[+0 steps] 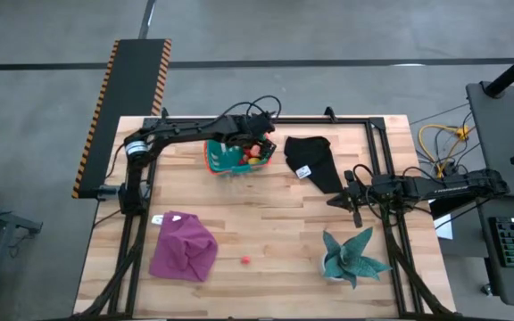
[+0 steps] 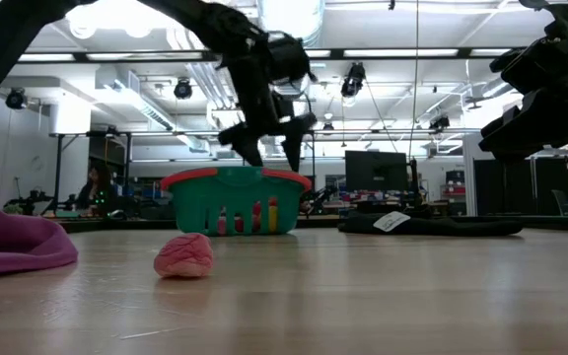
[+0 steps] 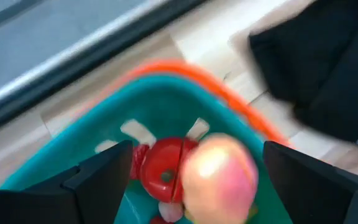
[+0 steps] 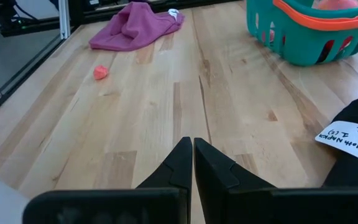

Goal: Pick and placing Produce into tupperware
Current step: Put the small pink peach into the basket

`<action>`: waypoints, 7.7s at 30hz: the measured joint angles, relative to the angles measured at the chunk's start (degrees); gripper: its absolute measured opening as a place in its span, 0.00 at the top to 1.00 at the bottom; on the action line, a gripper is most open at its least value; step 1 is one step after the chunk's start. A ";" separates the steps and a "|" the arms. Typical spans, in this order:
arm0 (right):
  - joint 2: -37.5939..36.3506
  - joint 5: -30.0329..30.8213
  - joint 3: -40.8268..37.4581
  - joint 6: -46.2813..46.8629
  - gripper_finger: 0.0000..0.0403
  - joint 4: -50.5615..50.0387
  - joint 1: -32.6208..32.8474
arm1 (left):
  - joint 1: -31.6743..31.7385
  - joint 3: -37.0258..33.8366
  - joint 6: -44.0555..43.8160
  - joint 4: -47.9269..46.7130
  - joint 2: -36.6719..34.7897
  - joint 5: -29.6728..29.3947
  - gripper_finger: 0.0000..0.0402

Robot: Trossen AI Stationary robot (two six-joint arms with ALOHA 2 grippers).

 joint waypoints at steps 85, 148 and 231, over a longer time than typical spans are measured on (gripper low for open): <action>0.76 0.01 0.02 0.00 0.98 0.02 0.00 | -53.71 -3.11 -10.78 -7.50 9.44 -3.11 0.14; 0.76 -0.02 0.02 0.00 0.98 0.00 0.01 | -51.75 -6.11 -4.50 6.39 2.65 -18.53 0.82; 0.76 -0.02 0.00 -0.02 0.98 0.01 -0.01 | -6.96 -42.23 -13.79 23.88 -24.01 -25.22 0.82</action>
